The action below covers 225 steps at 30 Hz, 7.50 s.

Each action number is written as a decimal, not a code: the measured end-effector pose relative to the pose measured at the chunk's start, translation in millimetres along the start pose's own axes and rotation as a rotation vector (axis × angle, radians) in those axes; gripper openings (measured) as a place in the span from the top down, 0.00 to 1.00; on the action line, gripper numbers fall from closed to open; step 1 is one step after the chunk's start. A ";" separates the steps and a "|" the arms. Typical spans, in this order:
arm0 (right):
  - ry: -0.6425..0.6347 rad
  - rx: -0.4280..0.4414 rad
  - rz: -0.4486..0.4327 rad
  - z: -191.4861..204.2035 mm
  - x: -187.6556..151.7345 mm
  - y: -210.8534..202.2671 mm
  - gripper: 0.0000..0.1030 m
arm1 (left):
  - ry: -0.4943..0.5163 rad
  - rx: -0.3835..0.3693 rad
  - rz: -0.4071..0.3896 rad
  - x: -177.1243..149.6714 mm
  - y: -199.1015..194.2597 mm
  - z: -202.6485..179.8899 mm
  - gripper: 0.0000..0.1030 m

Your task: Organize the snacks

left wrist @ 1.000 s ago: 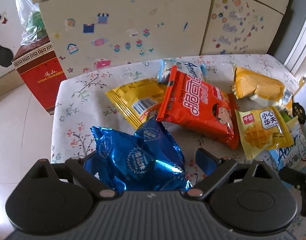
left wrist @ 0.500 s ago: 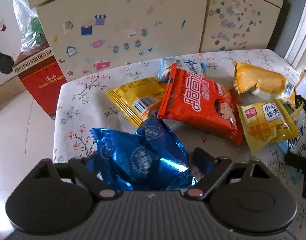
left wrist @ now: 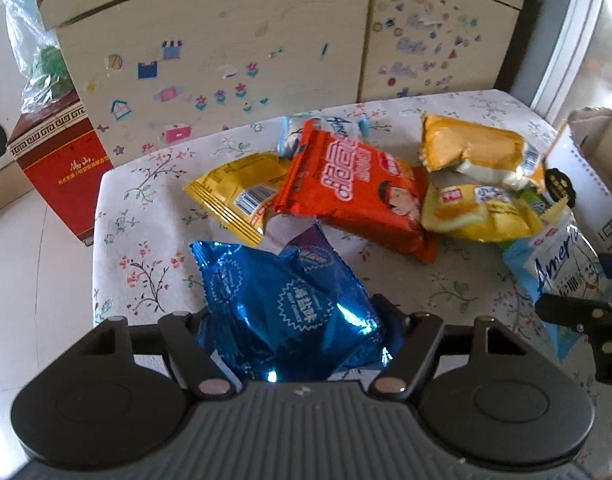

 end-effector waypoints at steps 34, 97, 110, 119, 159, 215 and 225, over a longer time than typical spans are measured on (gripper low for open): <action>0.111 0.042 -0.154 -20.7 13.1 -44.7 0.43 | 0.026 -0.052 -0.131 19.0 -37.5 -37.2 0.29; 0.606 -0.234 -0.280 -174.7 -18.7 -132.3 0.31 | 0.093 -0.497 -0.285 45.3 -69.5 -248.2 0.09; 0.566 -0.167 -0.277 -160.1 -9.8 -125.6 0.24 | 0.097 -0.376 -0.210 28.0 -70.0 -207.2 0.08; 0.497 -0.092 -0.282 -135.5 4.0 -117.3 0.22 | -0.020 -0.274 -0.193 35.9 -72.1 -147.1 0.07; 0.293 0.084 -0.017 -29.7 10.1 -0.9 0.21 | -0.206 0.164 -0.127 64.3 38.1 -7.1 0.07; 0.552 0.104 -0.109 -79.6 23.8 -52.6 0.15 | 0.453 -0.496 -0.085 -0.9 24.9 -131.8 0.46; 0.412 0.145 -0.045 -52.9 22.4 -22.9 0.15 | 0.338 -0.415 -0.027 -19.3 7.1 -76.4 0.48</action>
Point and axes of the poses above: each gripper's, at about its wrist camera, not at the fingertips, and y roughly the way its jaws point, z to its left, x to its top, the point moved 1 cm from there along y, roughly the way its jaws point, and after that the axes turned 6 degrees about -z, right-handed, at the moved point
